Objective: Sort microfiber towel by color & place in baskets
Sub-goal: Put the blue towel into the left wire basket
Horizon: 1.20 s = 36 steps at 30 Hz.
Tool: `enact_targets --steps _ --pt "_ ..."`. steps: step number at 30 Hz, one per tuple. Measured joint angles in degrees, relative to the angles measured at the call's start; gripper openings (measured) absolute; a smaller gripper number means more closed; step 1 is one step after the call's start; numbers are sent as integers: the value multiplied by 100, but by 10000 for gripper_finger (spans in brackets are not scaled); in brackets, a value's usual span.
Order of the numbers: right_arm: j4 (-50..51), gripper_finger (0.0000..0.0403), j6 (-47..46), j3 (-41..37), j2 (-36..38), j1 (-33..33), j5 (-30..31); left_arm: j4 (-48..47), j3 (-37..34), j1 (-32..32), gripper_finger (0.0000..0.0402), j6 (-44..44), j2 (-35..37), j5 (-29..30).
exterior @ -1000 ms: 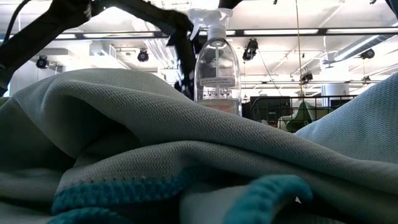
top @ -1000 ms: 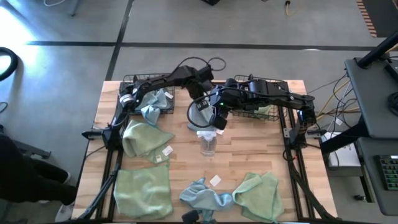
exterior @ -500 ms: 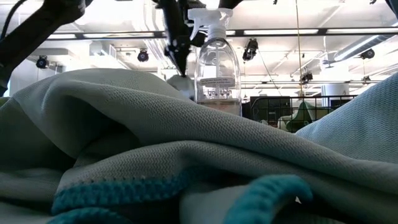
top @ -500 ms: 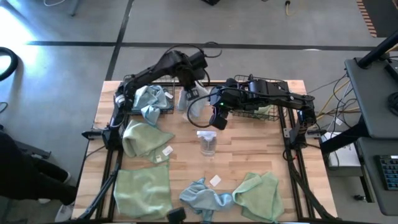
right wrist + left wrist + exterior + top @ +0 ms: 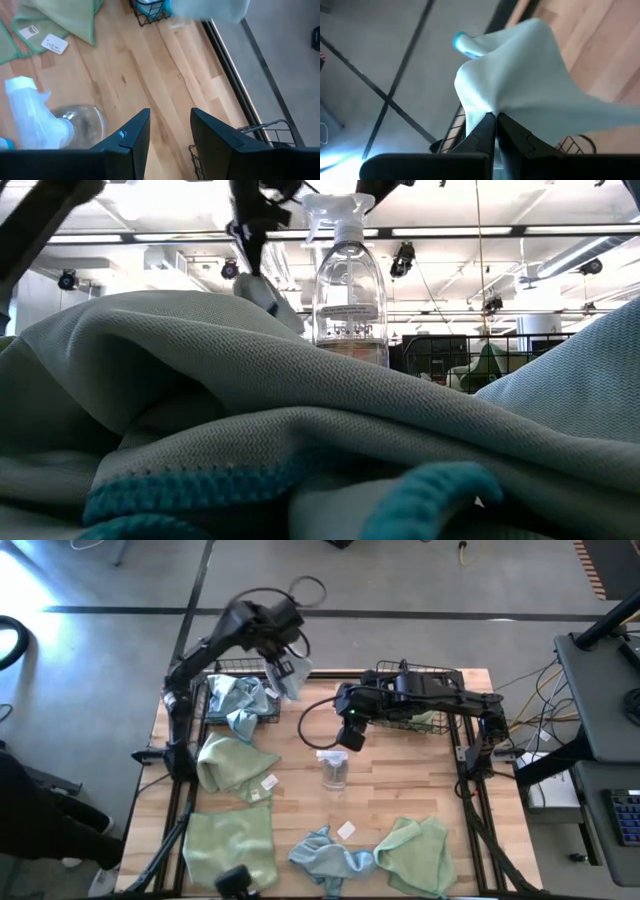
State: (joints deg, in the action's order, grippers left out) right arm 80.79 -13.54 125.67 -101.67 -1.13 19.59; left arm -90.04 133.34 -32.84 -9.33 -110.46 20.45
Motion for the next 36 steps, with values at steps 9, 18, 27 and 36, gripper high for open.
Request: enact_targets --steps 9,18,27,36 --pt "-13 137 -1 -114 -2 0 0 6 -15 -310 0 145 1041 2" --pt "-50 137 4 -114 -2 0 0 8 -1385 -477 0 311 2088 2" --pt "-55 137 52 -114 -2 0 0 500 -3811 -647 0 546 3010 4" --pt "-56 137 63 -111 -2 0 0 860 -4725 -647 54 628 3384 -41"
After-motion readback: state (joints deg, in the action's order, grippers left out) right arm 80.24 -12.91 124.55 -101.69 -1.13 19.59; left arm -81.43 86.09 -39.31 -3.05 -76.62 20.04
